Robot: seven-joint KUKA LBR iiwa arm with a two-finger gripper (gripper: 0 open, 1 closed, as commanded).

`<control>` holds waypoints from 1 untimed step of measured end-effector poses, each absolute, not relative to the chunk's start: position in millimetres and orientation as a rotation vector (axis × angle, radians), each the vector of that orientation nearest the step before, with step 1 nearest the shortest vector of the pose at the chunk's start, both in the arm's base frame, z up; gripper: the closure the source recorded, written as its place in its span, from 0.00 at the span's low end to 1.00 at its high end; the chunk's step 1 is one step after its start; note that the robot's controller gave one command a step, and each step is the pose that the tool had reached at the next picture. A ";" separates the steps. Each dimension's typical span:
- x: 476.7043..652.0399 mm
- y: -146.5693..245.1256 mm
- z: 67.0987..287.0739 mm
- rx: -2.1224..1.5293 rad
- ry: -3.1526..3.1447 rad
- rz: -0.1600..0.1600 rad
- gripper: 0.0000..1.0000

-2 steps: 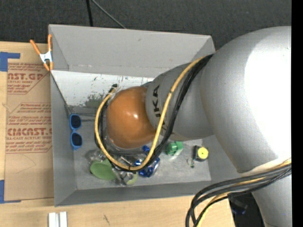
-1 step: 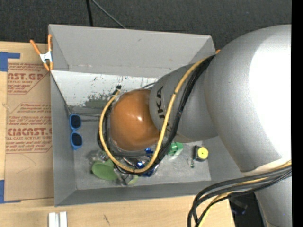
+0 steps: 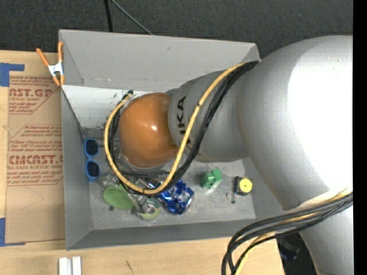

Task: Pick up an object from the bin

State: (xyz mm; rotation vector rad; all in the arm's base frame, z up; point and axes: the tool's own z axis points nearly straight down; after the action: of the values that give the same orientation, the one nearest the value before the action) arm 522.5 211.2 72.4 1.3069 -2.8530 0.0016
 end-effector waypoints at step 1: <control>512.9 192.4 134.0 1.340 -2.849 0.001 1.00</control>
Offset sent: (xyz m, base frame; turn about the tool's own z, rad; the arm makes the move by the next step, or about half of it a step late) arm -0.0108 -0.0192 0.0583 -0.0223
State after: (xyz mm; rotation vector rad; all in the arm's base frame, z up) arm 512.9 192.4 134.0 1.3401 -2.8487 0.0005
